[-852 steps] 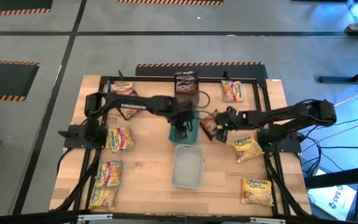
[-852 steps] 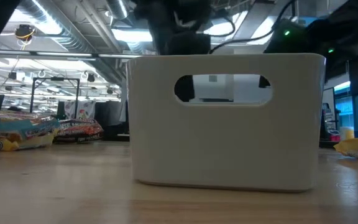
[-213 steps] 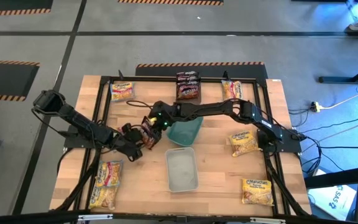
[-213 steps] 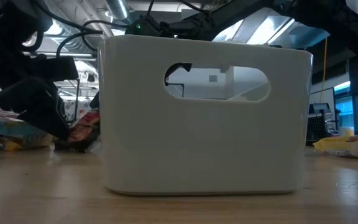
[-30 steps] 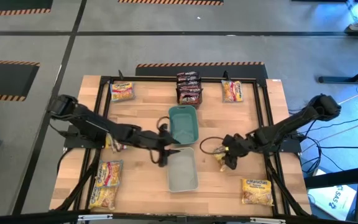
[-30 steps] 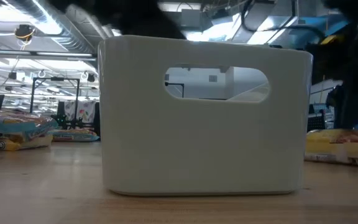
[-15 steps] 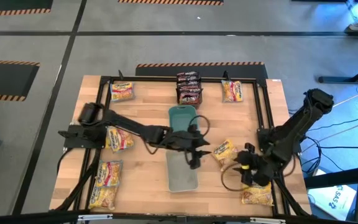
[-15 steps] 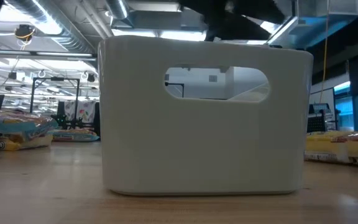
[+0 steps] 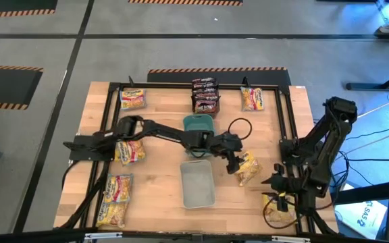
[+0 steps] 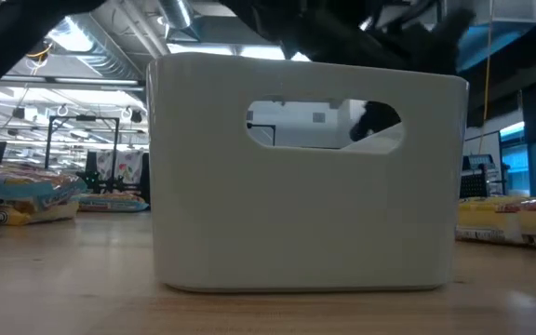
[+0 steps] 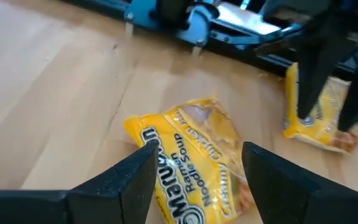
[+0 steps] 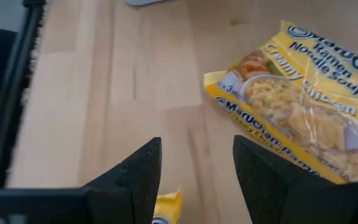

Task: Sort Maruchan noodles
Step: Put the yellow noodle pack into the green bin

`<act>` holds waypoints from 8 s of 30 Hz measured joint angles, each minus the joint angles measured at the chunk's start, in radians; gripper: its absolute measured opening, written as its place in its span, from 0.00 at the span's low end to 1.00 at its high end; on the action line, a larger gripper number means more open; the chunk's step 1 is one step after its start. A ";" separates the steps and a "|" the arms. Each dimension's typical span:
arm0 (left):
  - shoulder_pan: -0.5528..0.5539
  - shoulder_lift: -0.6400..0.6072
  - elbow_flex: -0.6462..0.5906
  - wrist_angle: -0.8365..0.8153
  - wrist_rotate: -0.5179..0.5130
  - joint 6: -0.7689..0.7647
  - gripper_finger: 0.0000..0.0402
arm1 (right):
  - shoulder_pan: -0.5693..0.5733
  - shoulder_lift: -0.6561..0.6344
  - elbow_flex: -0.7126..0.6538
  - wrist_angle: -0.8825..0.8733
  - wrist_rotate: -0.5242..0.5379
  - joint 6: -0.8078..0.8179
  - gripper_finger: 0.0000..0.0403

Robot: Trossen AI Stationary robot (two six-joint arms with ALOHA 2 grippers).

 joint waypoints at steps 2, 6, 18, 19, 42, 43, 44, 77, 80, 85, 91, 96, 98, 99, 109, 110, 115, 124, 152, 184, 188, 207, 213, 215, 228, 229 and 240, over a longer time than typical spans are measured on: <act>0.008 0.031 0.031 -0.027 0.001 -0.017 0.57 | 0.004 0.037 0.000 0.004 0.031 0.006 0.46; 0.021 0.074 0.058 -0.062 0.000 -0.044 0.56 | 0.001 0.119 0.000 0.005 0.047 0.008 0.46; 0.029 0.107 0.060 -0.072 0.029 -0.071 0.56 | -0.142 0.257 0.000 0.007 0.009 0.027 0.46; 0.028 0.107 0.060 -0.075 0.034 -0.070 0.56 | -0.155 0.257 0.000 0.005 0.005 0.017 0.46; -0.113 0.009 0.058 -0.210 0.008 0.088 0.56 | -0.277 0.046 0.223 -0.412 0.183 -0.338 0.46; -0.129 0.009 0.059 -0.199 -0.007 0.099 0.56 | -0.292 0.023 0.221 -0.447 0.211 -0.309 0.46; -0.143 0.009 0.058 -0.185 -0.014 0.114 0.56 | -0.311 -0.002 0.215 -0.468 0.227 -0.286 0.46; -0.148 0.145 0.058 -0.143 -0.098 0.138 0.56 | -1.152 -0.150 -0.083 -0.002 -0.811 -0.804 0.46; -0.149 0.145 0.058 -0.141 -0.098 0.138 0.56 | -1.167 -0.150 -0.084 -0.004 -0.882 -0.781 0.47; -0.149 0.145 0.058 -0.139 -0.104 0.138 0.56 | -1.231 -0.150 -0.084 -0.025 -0.924 -0.780 0.56; -0.148 0.142 0.058 -0.138 -0.137 0.140 0.56 | -1.316 -0.176 -0.061 -0.094 -1.040 -0.772 0.65; -0.157 0.123 0.058 -0.133 -0.155 0.166 0.56 | -1.321 -0.194 -0.020 -0.172 -1.050 -0.760 0.67; -0.162 0.120 0.059 -0.131 -0.157 0.170 0.56 | -1.321 -0.196 -0.001 -0.204 -1.044 -0.761 0.66; -0.164 0.120 0.059 -0.136 -0.157 0.171 0.56 | -1.321 -0.198 0.008 -0.218 -1.034 -0.761 0.66; -0.186 0.120 0.076 -0.034 -0.131 0.092 0.56 | -1.320 -0.199 -0.051 -0.163 -1.068 -0.780 0.65; -0.191 0.120 0.077 -0.007 -0.129 0.095 0.56 | -1.320 -0.199 -0.071 -0.128 -1.076 -0.779 0.64; -0.211 0.128 0.077 0.039 -0.145 0.158 0.56 | -1.320 -0.198 -0.170 0.050 -1.107 -0.726 0.64; -0.174 0.157 0.020 0.059 -0.185 0.148 0.56 | -1.320 -0.198 -0.241 0.180 -1.129 -0.680 0.64; -0.161 0.178 -0.016 0.105 -0.191 0.111 0.56 | -1.319 -0.197 -0.276 0.267 -1.356 -0.366 0.64; -0.167 0.180 -0.016 0.169 -0.315 0.139 0.56 | -1.231 -0.196 -0.274 0.412 -1.170 -0.251 0.26; -0.176 0.178 -0.016 0.169 -0.328 0.163 0.56 | -1.212 -0.197 -0.272 0.415 -1.134 -0.257 0.20; -0.225 -0.067 0.026 -0.302 -0.257 0.253 0.56 | -1.159 -0.198 -0.128 0.351 -1.046 -0.491 0.16; -0.238 -0.174 0.023 -0.546 -0.378 0.294 0.56 | -1.128 -0.198 0.017 0.260 -0.934 -0.639 0.16; -0.238 -0.206 0.009 -0.595 -0.388 0.292 0.56 | -1.116 -0.198 0.078 0.208 -0.876 -0.701 0.16; -0.251 -0.718 -0.737 -0.183 -0.313 0.216 0.56 | -1.113 -0.145 0.271 0.352 -0.412 -1.199 0.17; -0.247 -0.762 -0.807 -0.124 -0.278 0.218 0.56 | -1.122 -0.128 0.287 0.378 -0.412 -1.239 0.17; -0.161 -1.044 -1.262 0.225 -0.277 0.238 0.56 | -1.324 0.215 0.648 0.193 -0.493 -1.505 0.18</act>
